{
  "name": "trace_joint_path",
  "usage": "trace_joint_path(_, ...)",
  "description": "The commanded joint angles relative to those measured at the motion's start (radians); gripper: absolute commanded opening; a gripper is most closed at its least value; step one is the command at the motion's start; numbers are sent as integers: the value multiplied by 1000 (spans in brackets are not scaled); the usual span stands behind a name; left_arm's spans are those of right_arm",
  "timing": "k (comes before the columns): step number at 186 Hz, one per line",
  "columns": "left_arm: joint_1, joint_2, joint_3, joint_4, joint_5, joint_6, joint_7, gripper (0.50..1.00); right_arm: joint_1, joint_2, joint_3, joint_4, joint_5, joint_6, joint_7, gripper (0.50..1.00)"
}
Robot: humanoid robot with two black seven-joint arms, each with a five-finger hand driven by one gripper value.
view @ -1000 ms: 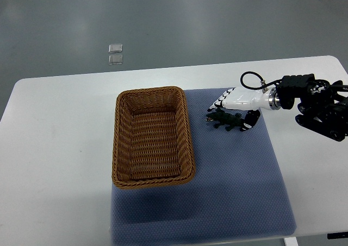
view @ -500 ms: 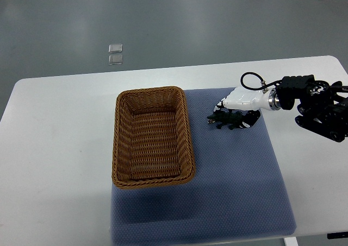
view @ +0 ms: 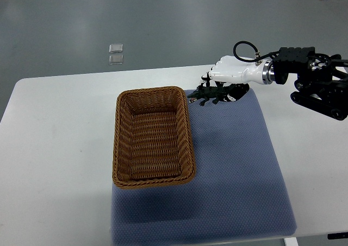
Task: Place crocodile in brown basket with right hand
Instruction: 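Lift the crocodile and carry it over the wicker basket, then open the right hand to drop the crocodile into the basket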
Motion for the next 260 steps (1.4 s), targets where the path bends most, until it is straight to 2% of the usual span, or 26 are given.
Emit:
trace_joint_path(1, 0, 0, 0, 0, -1, 0, 0, 1000, 21, 5, 25, 38, -1, -2, -1, 500)
trace_joint_path(51, 0, 0, 0, 0, 0, 0, 0, 1000, 79, 38, 33, 141, 1, -8, -1, 500)
trace_joint_path(77, 0, 0, 0, 0, 0, 0, 0, 1000, 76, 72, 56, 161, 1, -14, -1, 500)
trace_joint_path(143, 0, 0, 0, 0, 0, 0, 0, 1000, -21, 166, 54, 170, -3, -40, -2, 500)
trace_joint_path(155, 0, 0, 0, 0, 0, 0, 0, 1000, -39, 181, 56, 163, -7, -42, -5, 564)
trace_joint_path(176, 0, 0, 0, 0, 0, 0, 0, 1000, -70, 190, 57, 134, -9, -63, -5, 786)
trace_joint_path(197, 0, 0, 0, 0, 0, 0, 0, 1000, -93, 199, 57, 117, -9, -96, -7, 897)
trace_joint_path(215, 0, 0, 0, 0, 0, 0, 0, 1000, -97, 199, 59, 115, -9, -99, -7, 923)
trace_joint_path(231, 0, 0, 0, 0, 0, 0, 0, 1000, -100, 196, 73, 114, -6, -103, -7, 924)
trace_joint_path(260, 0, 0, 0, 0, 0, 0, 0, 1000, -194, 192, 277, 95, 7, -80, -10, 924)
